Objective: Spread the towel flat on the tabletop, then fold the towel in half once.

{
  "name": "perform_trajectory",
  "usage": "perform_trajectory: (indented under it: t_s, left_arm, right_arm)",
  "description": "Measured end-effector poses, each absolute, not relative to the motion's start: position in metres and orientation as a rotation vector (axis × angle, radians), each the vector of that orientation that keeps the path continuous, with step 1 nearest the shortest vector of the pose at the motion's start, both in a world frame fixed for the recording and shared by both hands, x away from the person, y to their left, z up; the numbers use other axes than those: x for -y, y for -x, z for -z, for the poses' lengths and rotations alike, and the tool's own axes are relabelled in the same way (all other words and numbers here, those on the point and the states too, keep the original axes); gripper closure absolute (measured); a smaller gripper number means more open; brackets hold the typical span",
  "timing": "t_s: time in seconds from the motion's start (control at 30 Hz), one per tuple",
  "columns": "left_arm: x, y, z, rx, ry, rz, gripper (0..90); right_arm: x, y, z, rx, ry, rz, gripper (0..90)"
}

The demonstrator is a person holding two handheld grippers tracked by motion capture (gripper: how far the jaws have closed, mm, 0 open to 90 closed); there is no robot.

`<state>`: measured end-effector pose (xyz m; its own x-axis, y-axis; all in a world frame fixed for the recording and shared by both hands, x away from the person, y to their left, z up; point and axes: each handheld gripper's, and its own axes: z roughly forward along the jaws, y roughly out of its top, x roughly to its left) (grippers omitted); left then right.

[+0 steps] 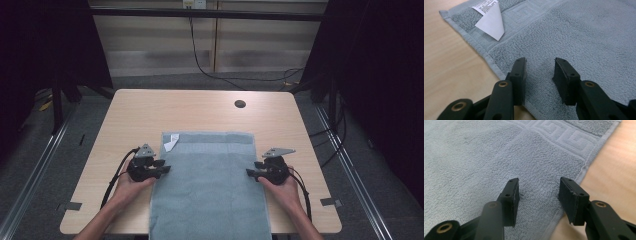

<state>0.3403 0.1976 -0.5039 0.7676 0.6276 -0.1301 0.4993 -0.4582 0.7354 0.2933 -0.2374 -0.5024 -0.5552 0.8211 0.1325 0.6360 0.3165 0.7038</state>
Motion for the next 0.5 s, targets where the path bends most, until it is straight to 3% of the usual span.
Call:
perform_trajectory:
  t_s: [0.5]
  left_arm:
    - [-0.21, -0.287, 0.498, -0.799, -2.176, -0.091, 57.5]
  right_arm:
    - [0.231, -0.232, 0.497, -2.444, -1.286, -1.088, 50.6]
